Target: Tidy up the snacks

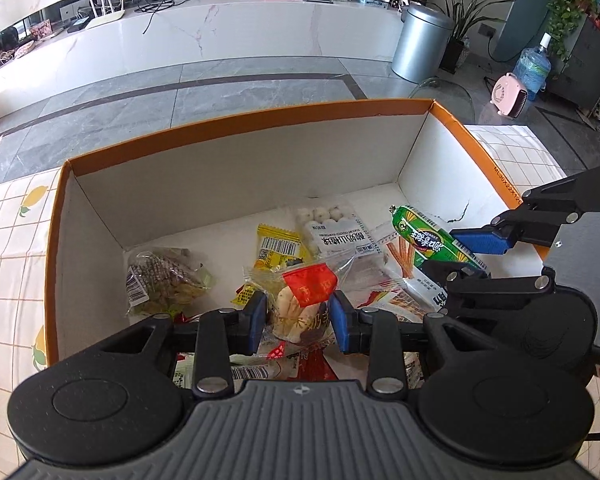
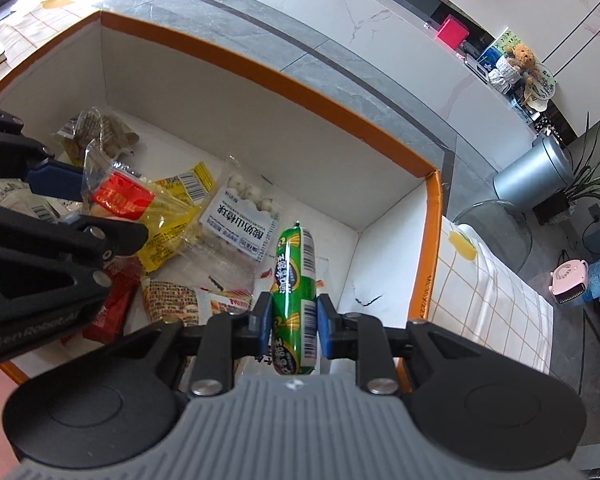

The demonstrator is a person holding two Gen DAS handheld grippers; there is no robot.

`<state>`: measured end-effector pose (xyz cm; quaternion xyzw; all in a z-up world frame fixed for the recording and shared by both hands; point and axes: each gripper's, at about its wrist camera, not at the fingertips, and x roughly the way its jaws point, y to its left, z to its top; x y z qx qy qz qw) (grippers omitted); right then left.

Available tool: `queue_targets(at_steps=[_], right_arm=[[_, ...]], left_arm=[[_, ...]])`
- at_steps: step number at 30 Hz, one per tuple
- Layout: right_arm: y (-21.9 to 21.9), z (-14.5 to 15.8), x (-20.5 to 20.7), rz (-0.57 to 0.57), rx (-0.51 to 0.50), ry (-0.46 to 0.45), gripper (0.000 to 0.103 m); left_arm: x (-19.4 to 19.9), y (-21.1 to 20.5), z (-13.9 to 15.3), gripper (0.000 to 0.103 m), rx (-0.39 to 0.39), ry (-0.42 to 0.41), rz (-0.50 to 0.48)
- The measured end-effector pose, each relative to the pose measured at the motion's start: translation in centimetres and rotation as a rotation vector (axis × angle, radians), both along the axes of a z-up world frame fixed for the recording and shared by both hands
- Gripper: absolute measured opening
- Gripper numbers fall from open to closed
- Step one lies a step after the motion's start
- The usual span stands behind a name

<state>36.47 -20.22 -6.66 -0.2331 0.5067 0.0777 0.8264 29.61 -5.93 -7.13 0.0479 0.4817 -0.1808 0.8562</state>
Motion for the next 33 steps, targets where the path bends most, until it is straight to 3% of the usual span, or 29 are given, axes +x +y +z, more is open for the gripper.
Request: queue_targets(at_steps=[7,13,15,19,24,27,33], right_arm=[[0.4,-1.5,0.3,0.020,-0.038,0.063,0.020],[0.7,-1.6,0.2,0.022,-0.059,0.063,0.020],[0.8,-1.3,0.2,0.013,-0.067,0.053,0.032],[0.9,-0.1,0.1,0.010,-0.059,0.036,0.037],[1.0,1.3,-0.7,0.009,-0.078,0.008,0.056],[0.8,2.5,-1.2,-0.004,-0.082,-0.015,0.067],[-0.1,6.1,-3.0,-0.044,-0.054,-0.087,0.075]], left_arm=[[0.6,-0.3,-1.0,0.039,0.006,0.042,-0.006],[0.6,-0.3,-0.9,0.040,0.018,0.046,-0.002],[0.4,-0.1,-0.7,0.046,0.022,0.033,0.010],[0.2,0.2,0.0,0.063,-0.005,0.015,0.033],[-0.6,0.4,1.5,0.082,0.004,-0.040,0.051],[-1.3,0.5,2.8,0.085,0.013,-0.074,0.055],[-3.8,1.0,5.5,0.086,0.027,-0.176,0.092]])
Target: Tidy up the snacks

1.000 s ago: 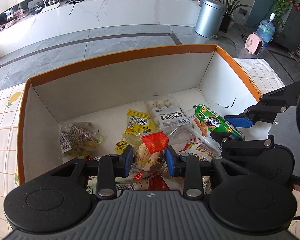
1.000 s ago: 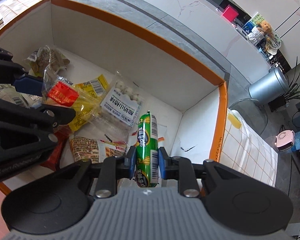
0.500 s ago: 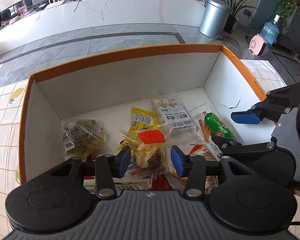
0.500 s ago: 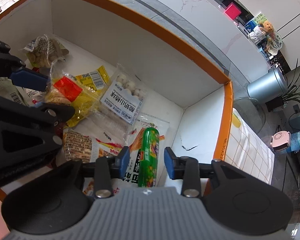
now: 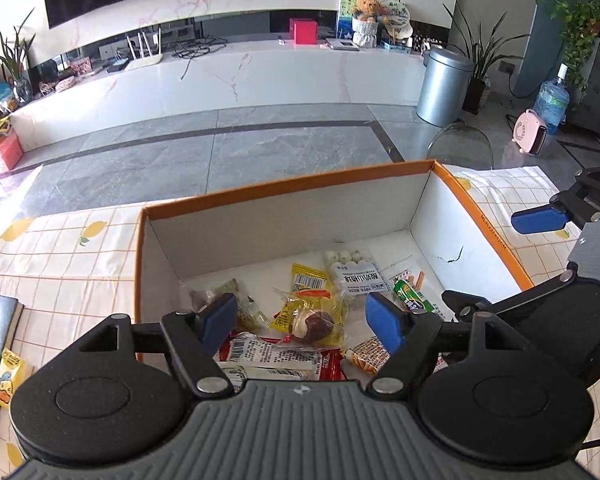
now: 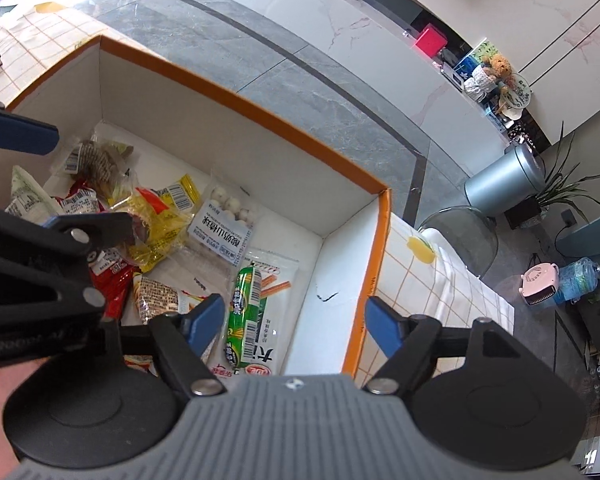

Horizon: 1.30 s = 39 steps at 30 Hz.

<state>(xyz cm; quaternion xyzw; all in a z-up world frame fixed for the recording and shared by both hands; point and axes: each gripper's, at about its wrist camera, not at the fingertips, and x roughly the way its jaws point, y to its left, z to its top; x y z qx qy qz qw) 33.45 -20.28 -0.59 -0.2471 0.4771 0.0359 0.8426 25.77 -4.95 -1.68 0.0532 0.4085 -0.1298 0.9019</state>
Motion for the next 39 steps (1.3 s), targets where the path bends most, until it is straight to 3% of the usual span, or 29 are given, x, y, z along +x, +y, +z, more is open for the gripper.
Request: queue_targets(at_steps=[6,17,26,34,39], right_arm=[[-0.3,3.9,-4.1,-0.024,0.055,-0.142,0.082],[-1.9,8.9,-15.7,-0.089,0.296,-0.435,0.091],[-1.2,9.8,-25.5,-0.121,0.396,-0.582,0.097],[-0.1,8.4,-31.4,-0.197,0.461,-0.671,0.099],[0.0,6.6,-32.2,-0.245,0.499,-0.686,0.099]], left_arm=[[-3.7,0.7,2.7,0.086,0.034,-0.150,0.027],[-12.8,2.0,6.9,0.088,0.073,-0.406,0.007],[-18.5,2.4,7.3,0.089,0.061,-0.493,0.024],[-20.6,4.2,5.5,0.091,0.004,-0.477,0.086],[-20.5,4.8,3.6,0.092,-0.019,-0.444,0.112]])
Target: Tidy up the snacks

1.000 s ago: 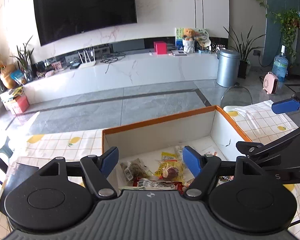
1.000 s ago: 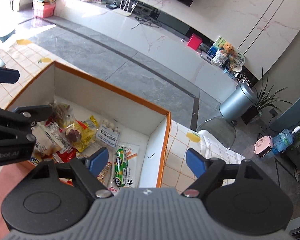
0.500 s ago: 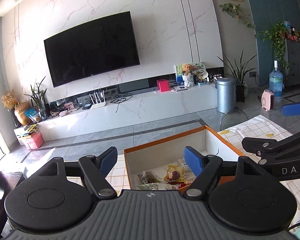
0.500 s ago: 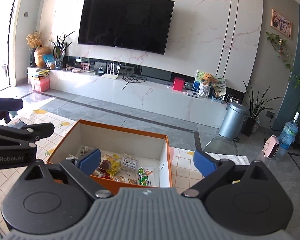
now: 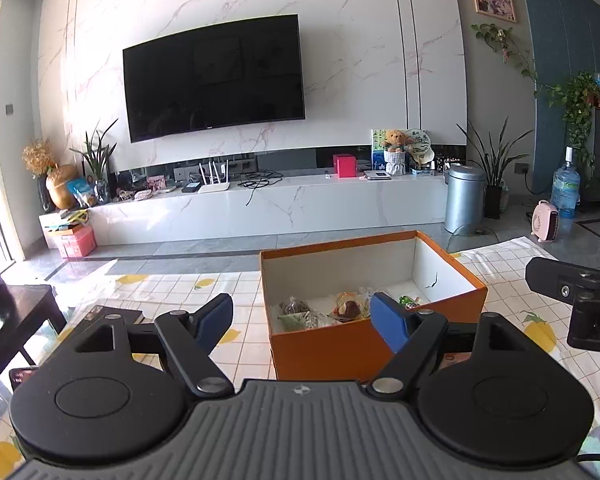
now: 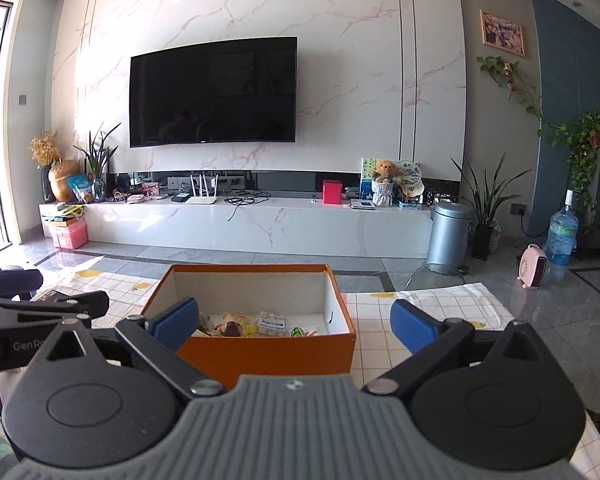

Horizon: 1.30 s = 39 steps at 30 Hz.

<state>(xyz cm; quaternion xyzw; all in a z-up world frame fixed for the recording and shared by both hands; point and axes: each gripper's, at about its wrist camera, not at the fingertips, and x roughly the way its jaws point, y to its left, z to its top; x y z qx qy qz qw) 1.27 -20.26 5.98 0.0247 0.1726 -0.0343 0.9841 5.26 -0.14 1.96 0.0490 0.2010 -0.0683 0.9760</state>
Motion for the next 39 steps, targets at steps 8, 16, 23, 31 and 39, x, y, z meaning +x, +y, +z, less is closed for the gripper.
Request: queue_targets(at_steps=[8,16,23,31,39], right_arm=[[0.6,-4.1,1.8,-0.018,-0.040,0.072,0.099],[-0.1,-6.5,3.5,-0.023,-0.020,0.130,0.099],[-0.6,-7.1,4.0,-0.024,-0.013,0.144,0.099],[-0.5,-6.9,3.6,-0.020,-0.019,0.131,0.099],[-0.6,-7.0,3.6,-0.036,-0.023,0.131,0.099]], left_arm=[[1.1,-0.9,-3.2,0.092,0.053,0.067,0.000],[1.6,-1.8,-5.4,0.092,0.073,0.135,-0.014],[1.7,-2.0,-5.5,0.092,0.068,0.152,-0.020],[1.6,-2.2,-5.1,0.092,0.069,0.152,-0.022],[1.5,-2.3,-4.8,0.092,0.068,0.151,-0.024]])
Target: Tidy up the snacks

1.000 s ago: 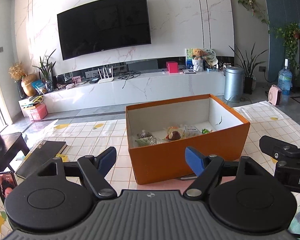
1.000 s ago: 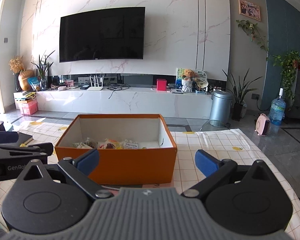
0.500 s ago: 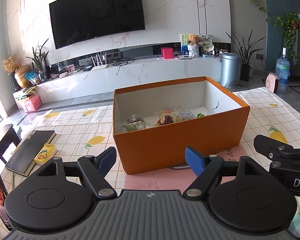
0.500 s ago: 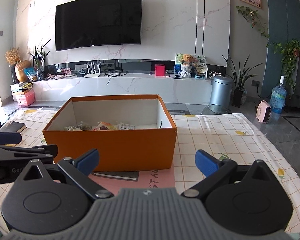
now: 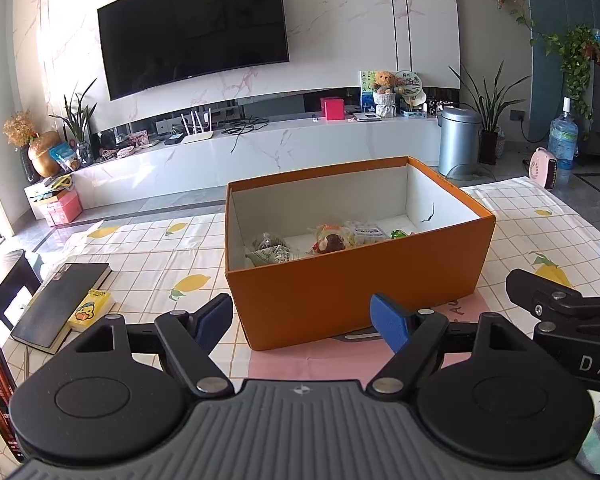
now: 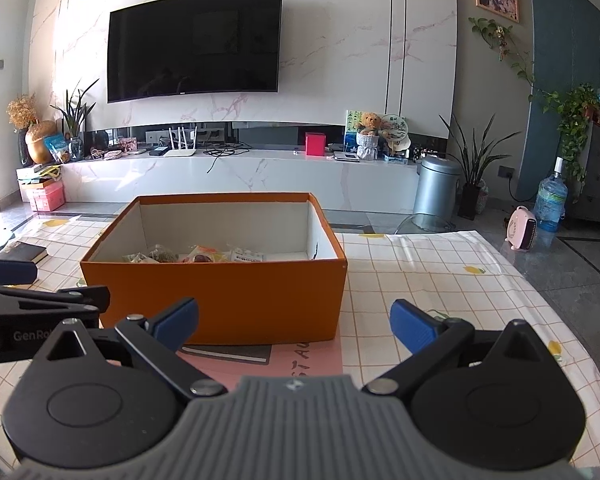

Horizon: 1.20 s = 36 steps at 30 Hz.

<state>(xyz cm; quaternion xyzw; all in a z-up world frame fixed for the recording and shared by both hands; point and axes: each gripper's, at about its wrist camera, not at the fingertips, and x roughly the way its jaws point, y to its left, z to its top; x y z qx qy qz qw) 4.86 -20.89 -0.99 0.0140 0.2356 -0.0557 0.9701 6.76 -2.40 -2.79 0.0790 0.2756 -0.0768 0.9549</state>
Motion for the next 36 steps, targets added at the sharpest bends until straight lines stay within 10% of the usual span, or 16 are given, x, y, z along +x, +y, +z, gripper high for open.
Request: queue_targets(at_steps=[36], right_arm=[[1.0,0.3,-0.5,0.031,-0.041,-0.002,0.099]], left_arm=[[0.0,0.2,0.4,0.092,-0.008,0.009,0.018]])
